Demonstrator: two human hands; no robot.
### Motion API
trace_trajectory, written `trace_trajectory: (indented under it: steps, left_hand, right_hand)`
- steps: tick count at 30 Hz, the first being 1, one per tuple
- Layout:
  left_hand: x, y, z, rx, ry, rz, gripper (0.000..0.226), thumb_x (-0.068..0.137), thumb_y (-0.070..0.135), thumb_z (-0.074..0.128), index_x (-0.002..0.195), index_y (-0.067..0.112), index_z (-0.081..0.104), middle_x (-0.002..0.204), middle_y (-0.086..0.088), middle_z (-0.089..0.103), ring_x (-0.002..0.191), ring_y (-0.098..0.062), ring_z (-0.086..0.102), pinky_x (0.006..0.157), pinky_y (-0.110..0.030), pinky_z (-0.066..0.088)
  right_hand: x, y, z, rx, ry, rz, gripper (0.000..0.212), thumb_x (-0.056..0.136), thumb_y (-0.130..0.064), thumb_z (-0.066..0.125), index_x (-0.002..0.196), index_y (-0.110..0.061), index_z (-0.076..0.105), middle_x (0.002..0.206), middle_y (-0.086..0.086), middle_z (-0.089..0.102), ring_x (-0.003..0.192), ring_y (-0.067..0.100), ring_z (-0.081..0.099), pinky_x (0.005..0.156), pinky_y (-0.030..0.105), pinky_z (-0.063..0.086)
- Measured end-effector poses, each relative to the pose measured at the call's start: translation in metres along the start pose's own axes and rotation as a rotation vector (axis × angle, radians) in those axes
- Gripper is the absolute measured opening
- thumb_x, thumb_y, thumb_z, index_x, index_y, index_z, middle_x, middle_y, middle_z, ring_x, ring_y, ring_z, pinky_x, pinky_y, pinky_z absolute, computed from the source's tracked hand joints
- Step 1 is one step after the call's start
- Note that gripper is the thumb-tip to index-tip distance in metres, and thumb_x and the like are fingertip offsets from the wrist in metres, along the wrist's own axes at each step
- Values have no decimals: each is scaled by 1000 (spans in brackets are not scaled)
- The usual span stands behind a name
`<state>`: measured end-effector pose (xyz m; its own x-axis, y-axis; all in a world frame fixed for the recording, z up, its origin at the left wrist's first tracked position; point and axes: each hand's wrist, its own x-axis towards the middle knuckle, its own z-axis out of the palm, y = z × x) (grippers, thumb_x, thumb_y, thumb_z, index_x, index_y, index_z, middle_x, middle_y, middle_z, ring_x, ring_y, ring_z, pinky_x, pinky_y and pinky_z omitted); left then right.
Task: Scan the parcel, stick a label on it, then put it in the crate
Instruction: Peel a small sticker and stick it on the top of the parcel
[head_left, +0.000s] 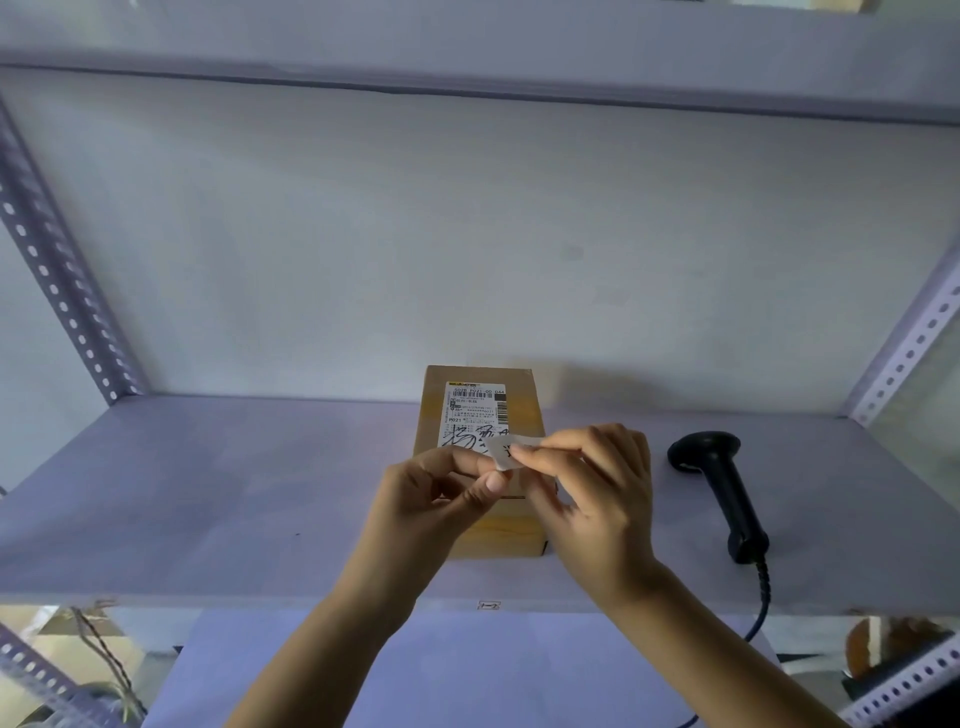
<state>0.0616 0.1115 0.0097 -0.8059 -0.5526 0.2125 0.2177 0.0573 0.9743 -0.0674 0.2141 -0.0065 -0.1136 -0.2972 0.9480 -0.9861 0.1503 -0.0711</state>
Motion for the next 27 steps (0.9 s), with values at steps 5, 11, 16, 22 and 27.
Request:
trace_trajectory:
  steps: [5, 11, 16, 22, 27]
  left_hand:
    - [-1, 1, 1, 18, -1, 12, 22, 62, 47, 73, 71, 27, 75, 62, 6, 64, 63, -9, 52, 59, -10, 43]
    - [-3, 1, 4, 15, -23, 19, 16, 68, 42, 72, 70, 27, 73, 64, 8, 64, 65, -9, 53, 61, -11, 43]
    - [-5, 5, 4, -2, -49, -33, 32, 74, 55, 73, 73, 23, 75, 61, 14, 63, 60, 0, 53, 59, -7, 42]
    - [-6, 7, 7, -59, -44, -86, 31, 69, 56, 71, 67, 25, 72, 57, 9, 50, 54, -6, 38, 58, -20, 32]
    - [-6, 6, 9, -102, -55, -74, 18, 76, 40, 68, 67, 25, 71, 56, 13, 52, 52, -4, 38, 59, -26, 29]
  right_hand:
    - [0, -1, -2, 8, -4, 15, 10, 71, -7, 82, 80, -13, 78, 72, 2, 69, 73, 19, 54, 63, 36, 42]
    - [-2, -1, -5, 28, -7, 29, 6, 75, -10, 80, 80, -12, 78, 73, 2, 69, 73, 19, 55, 62, 36, 43]
    - [-1, -2, -7, 28, 17, 32, 2, 77, -12, 79, 78, -13, 77, 72, 1, 68, 71, 19, 55, 62, 36, 41]
    - [-1, -2, -10, 24, 39, 18, 4, 79, -9, 77, 76, -12, 77, 71, 1, 68, 71, 19, 55, 62, 35, 40]
    - [0, -2, -13, 24, 34, 22, 7, 81, -9, 72, 78, -12, 78, 71, 3, 69, 72, 19, 55, 63, 35, 40]
